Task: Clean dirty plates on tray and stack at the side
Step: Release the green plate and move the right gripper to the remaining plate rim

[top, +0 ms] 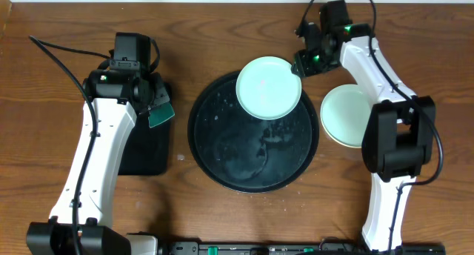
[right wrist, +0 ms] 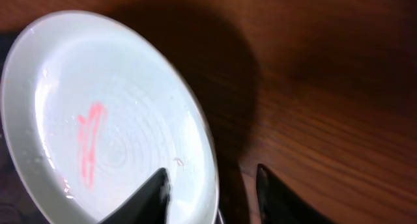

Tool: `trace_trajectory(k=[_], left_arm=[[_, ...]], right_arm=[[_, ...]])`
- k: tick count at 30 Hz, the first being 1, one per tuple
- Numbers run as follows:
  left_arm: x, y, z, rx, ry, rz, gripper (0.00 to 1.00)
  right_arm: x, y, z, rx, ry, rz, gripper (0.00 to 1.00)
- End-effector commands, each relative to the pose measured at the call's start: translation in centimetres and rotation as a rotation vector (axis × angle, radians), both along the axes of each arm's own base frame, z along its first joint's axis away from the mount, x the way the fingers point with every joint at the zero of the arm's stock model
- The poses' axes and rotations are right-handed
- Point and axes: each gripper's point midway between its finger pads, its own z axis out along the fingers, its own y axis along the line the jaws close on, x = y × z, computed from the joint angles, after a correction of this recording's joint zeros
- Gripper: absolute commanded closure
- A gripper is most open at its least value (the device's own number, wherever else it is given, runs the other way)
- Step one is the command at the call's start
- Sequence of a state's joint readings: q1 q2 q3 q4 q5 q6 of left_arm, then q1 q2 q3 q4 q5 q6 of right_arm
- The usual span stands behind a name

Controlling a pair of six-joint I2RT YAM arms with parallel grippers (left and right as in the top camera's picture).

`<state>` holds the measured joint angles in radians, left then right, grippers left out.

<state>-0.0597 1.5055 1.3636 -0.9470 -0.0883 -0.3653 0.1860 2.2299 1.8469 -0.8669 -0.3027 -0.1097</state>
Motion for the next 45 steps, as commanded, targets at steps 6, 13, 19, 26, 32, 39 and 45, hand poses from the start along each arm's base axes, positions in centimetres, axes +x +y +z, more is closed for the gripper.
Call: trace_trajectory(k=[6,13,19,26,32,39,45], left_arm=[[-0.4,0.3,-0.7,0.010,0.025,-0.002,0.93],[-0.5,0.3,-0.7,0.011,0.029,-0.002,0.93],[-0.5,0.3,-0.7,0.011,0.029,-0.002,0.93],[-0.5,0.3,-0.7,0.011,0.029,-0.002,0.93],[-0.5,0.3,-0.7,0.011,0.028,-0.002,0.93],[-0.4,0.3,-0.7,0.010,0.027,-0.002,0.93],[-0.3,0.3,-0.6,0.010,0.020,-0.002,0.93]], right_arm=[[-0.4,1.1,-2.6,0.008,0.052,0.037,0.78],[-0.7,1.0,-3.2,0.005,0.070,0.037,0.87],[-1.0,0.9,-3.4,0.004,0.084,0.032,0.99],[-1.7,2.1,0.6,0.063,0.059,0.034,0.99],[-5.3,4.1,4.2,0.056,0.113,0.052,0.99],[-9.8,4.6,0.9,-0.094,0.237,0.106,0.99],[-11.3,4.6,-2.9,-0.115,0.259,0.120,0.99]])
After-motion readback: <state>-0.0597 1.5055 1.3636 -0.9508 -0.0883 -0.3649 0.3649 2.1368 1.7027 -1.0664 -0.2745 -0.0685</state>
